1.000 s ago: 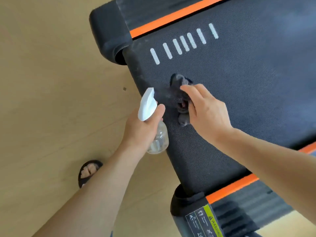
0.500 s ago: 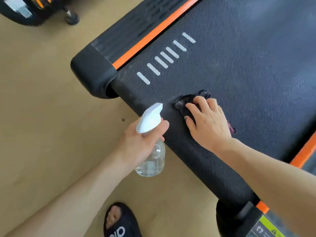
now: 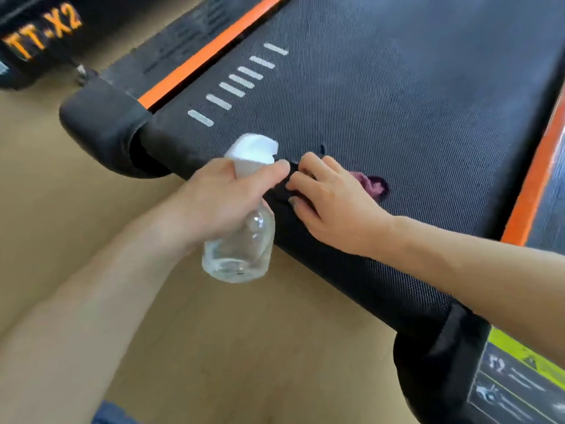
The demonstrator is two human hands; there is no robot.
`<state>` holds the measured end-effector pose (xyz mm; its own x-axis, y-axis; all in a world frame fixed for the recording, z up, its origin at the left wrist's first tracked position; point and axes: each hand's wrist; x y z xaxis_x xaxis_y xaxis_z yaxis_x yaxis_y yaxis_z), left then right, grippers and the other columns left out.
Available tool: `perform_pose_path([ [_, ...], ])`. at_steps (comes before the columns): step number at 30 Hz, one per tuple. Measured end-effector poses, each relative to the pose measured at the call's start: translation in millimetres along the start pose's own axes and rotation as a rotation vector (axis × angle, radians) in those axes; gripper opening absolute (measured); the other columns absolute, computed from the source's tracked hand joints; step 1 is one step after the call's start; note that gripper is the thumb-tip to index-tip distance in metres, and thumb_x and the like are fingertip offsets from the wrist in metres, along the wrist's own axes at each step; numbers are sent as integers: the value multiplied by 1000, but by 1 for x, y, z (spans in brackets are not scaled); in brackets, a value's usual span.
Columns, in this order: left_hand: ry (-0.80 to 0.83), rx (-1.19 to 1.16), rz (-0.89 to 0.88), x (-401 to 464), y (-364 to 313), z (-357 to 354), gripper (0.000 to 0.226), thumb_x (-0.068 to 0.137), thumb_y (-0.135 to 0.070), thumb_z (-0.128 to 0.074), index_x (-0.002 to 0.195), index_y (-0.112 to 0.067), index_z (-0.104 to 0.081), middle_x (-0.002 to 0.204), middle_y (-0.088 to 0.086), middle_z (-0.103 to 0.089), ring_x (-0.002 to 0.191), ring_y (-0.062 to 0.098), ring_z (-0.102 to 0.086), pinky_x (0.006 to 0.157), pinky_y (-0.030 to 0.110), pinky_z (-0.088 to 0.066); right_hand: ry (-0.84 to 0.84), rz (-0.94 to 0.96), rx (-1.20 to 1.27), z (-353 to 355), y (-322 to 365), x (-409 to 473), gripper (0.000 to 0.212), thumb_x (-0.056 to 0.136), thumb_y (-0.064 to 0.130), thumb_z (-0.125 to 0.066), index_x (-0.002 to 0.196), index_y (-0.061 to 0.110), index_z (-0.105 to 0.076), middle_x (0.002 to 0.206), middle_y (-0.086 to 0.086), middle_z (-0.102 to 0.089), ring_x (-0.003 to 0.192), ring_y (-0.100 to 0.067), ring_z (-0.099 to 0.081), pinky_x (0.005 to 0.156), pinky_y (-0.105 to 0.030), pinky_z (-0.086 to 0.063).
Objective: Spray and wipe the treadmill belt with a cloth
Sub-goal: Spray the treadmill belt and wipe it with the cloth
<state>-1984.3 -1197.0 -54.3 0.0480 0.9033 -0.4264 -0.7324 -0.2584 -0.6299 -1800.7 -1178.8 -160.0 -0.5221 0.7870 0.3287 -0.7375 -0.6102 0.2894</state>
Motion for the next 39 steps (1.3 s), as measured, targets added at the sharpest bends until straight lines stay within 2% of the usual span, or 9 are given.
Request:
perform_pose_path([
  [7, 88, 25, -16, -26, -18, 16, 47, 84, -73, -62, 95, -29, -75, 93, -1, -80, 88, 22, -76, 95, 47, -58, 328, 227, -95, 47, 15, -73, 13, 96, 29, -54, 101, 18, -59, 104, 1, -49, 80, -21, -46, 71, -39, -46],
  [13, 141, 66, -66, -31, 5, 26, 51, 78, -79, -60, 94, -33, -76, 91, -4, -80, 93, 22, -75, 99, 48, -56, 336, 557, -342, 23, 24, -43, 14, 96, 20, -54, 108, 17, -61, 110, -4, -53, 87, -23, -45, 76, -36, -42],
  [16, 104, -14, -57, -28, 11, 39, 46, 87, -70, -60, 97, -28, -77, 93, -1, -80, 90, 20, -75, 92, 40, -57, 240, 524, -421, -29, 45, 24, 23, 80, 13, -69, 103, 12, -69, 112, -12, -63, 97, -36, -58, 78, -48, -53],
  [19, 45, 31, -75, -29, 16, 42, 49, 92, -65, -57, 79, -23, -79, 86, -4, -76, 83, 14, -69, 77, 30, -51, 301, 454, -415, -42, 59, 53, 30, 73, 9, -75, 103, 7, -74, 114, -16, -67, 106, -42, -61, 82, -55, -54],
  [24, 90, 125, -151, -23, 11, 27, 61, 96, -61, -54, 87, -4, -74, 88, 9, -76, 83, 21, -66, 83, 34, -50, 406, 407, -361, 7, 48, -33, 19, 92, 33, -57, 88, 17, -65, 112, -4, -57, 89, -24, -46, 74, -37, -37],
  [28, 127, 97, -262, -10, -2, 10, 59, 94, -63, -53, 65, -13, -63, 65, -7, -68, 74, 15, -63, 74, 32, -47, 521, 413, -328, 53, 25, -90, 21, 103, 36, -46, 99, 23, -61, 112, -1, -52, 88, -20, -42, 76, -35, -39],
  [32, 158, 76, -328, -3, -11, -8, 60, 94, -61, -55, 53, -18, -47, 47, -12, -51, 61, 11, -53, 62, 33, -37, 472, 530, -325, 46, 7, -69, 24, 104, 32, -46, 111, 20, -65, 110, -6, -56, 86, -21, -44, 75, -35, -40],
  [36, 172, 43, -364, 4, -17, -18, 56, 94, -58, -56, 52, -21, -51, 56, -10, -56, 67, 14, -57, 66, 33, -40, 335, 336, -291, 46, -6, -57, 28, 104, 34, -44, 125, 24, -60, 108, -10, -54, 86, -24, -47, 75, -36, -40],
  [39, 167, 35, -385, 5, -22, -21, 54, 97, -53, -55, 57, -18, -46, 66, -2, -56, 76, 20, -59, 71, 36, -41, 45, -223, -436, 57, -52, -59, 31, 101, 36, -39, 122, 20, -56, 103, -13, -51, 85, -33, -54, 74, -42, -46],
])
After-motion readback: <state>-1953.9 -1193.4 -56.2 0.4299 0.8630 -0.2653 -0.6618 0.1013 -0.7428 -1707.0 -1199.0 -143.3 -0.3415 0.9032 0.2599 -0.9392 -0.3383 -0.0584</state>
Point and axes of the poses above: each hand's wrist, its own x-axis towards the middle knuckle, its own z-axis out of the back of the hand, y = z × x
